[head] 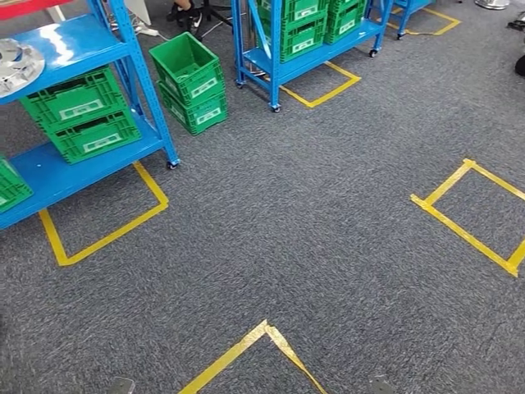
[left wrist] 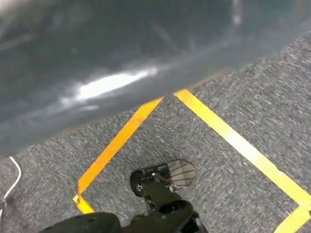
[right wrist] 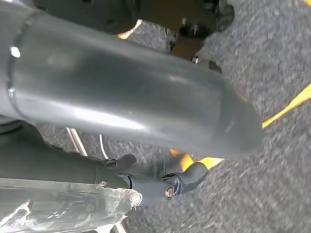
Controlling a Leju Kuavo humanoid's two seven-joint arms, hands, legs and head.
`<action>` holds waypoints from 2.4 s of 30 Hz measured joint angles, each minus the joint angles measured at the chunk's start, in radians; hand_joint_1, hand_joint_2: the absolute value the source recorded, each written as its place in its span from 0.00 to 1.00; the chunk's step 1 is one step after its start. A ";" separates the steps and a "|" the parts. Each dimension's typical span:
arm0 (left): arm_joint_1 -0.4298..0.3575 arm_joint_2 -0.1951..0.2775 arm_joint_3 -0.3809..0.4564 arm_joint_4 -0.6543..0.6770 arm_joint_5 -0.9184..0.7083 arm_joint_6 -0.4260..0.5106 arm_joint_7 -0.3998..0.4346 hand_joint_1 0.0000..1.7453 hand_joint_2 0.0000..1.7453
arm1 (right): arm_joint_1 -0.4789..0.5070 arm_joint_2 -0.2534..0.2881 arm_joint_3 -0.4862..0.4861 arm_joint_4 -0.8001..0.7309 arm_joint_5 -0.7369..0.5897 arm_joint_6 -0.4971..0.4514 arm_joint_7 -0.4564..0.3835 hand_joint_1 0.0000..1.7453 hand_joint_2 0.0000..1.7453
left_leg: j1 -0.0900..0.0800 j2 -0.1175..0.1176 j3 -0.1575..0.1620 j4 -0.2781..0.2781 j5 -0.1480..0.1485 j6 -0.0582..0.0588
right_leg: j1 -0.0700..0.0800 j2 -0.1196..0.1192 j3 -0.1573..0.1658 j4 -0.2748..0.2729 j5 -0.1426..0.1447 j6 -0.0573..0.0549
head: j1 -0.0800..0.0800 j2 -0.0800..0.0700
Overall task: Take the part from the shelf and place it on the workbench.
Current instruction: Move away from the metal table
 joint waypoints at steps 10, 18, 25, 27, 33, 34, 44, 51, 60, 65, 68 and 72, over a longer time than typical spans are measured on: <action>0.000 -0.004 0.008 -0.001 -0.013 0.001 0.000 0.00 0.00 | 0.002 -0.001 -0.007 0.000 0.006 0.000 0.007 0.00 0.00 | 0.016 -0.118 0.009 -0.007 0.005 0.019 | -0.012 0.114 -0.102 0.173 -0.033 0.024 | 0.011 0.000; 0.003 -0.003 0.018 -0.001 -0.019 0.003 0.000 0.00 0.00 | 0.000 -0.002 -0.007 0.001 0.013 0.001 0.007 0.00 0.00 | 0.019 -0.168 -0.005 0.000 0.012 -0.012 | -0.016 0.162 -0.032 0.021 0.021 0.007 | 0.009 0.000; -0.004 -0.006 0.030 -0.002 -0.042 0.003 0.001 0.00 0.00 | 0.002 -0.003 -0.010 0.000 0.019 0.001 0.005 0.00 0.00 | 0.015 -0.070 -0.129 0.266 -0.108 -0.028 | -0.012 0.080 -0.033 0.012 0.027 -0.022 | -0.002 0.000; -0.003 -0.006 0.034 -0.002 -0.045 0.003 0.002 0.00 0.00 | 0.001 -0.003 -0.010 0.000 0.022 0.001 0.001 0.00 0.00 | 0.012 -0.059 -0.086 0.189 -0.056 -0.019 | -0.010 0.059 -0.031 0.012 0.026 -0.022 | -0.002 0.000; -0.008 -0.010 0.045 -0.002 -0.049 0.001 0.002 0.00 0.00 | -0.003 -0.003 -0.010 0.000 0.023 0.000 -0.003 0.00 0.00 | -0.003 -0.023 0.008 -0.003 -0.002 0.011 | 0.000 0.015 -0.019 0.006 0.015 0.001 | -0.001 0.000; -0.007 -0.010 0.047 -0.002 -0.049 0.001 0.002 0.00 0.00 | -0.004 -0.003 -0.010 0.000 0.024 0.000 -0.003 0.00 0.00 | 0.001 -0.031 0.011 -0.008 0.001 0.016 | -0.001 0.024 -0.020 0.013 0.008 0.007 | 0.000 0.000; -0.010 -0.015 0.052 -0.002 -0.058 0.002 0.002 0.00 0.00 | 0.000 -0.003 -0.013 0.001 0.023 0.000 -0.002 0.00 0.00 | 0.013 -0.130 0.017 -0.007 0.003 0.016 | -0.018 0.141 -0.070 0.070 0.026 0.030 | 0.010 0.000; -0.005 -0.014 0.055 -0.003 -0.064 0.002 0.002 0.00 0.00 | -0.001 -0.003 -0.014 0.001 0.026 0.000 -0.003 0.00 0.00 | 0.012 -0.115 -0.026 0.061 -0.037 -0.021 | -0.023 0.126 -0.037 0.006 0.042 -0.013 | 0.002 0.000; -0.011 -0.017 0.071 -0.003 -0.068 0.007 0.004 0.00 0.00 | -0.004 -0.002 -0.028 0.001 0.012 0.014 -0.007 0.00 0.00 | 0.013 -0.059 0.001 0.038 -0.010 -0.016 | -0.013 0.075 -0.036 0.008 0.036 -0.011 | -0.003 0.000; -0.013 -0.020 0.080 -0.003 -0.068 0.017 -0.003 0.00 0.00 | -0.003 -0.002 -0.036 0.001 0.012 0.022 -0.011 0.00 0.00 | 0.012 -0.057 0.019 -0.003 -0.008 -0.014 | -0.006 0.074 -0.042 0.001 0.035 -0.022 | 0.000 0.000; -0.014 -0.022 0.091 -0.003 -0.066 0.020 -0.010 0.00 0.00 | -0.003 -0.001 -0.042 0.001 0.012 0.022 -0.012 0.00 0.00 | 0.012 -0.057 0.019 -0.003 -0.009 -0.008 | -0.006 0.074 -0.037 -0.009 0.040 -0.013 | 0.000 0.000; -0.015 -0.023 0.102 -0.003 -0.058 0.020 -0.013 0.00 0.00 | -0.003 -0.001 -0.049 0.001 0.014 0.023 -0.017 0.00 0.00 | 0.011 -0.057 0.019 -0.003 -0.009 -0.002 | -0.007 0.075 -0.031 -0.017 0.045 -0.001 | 0.000 0.000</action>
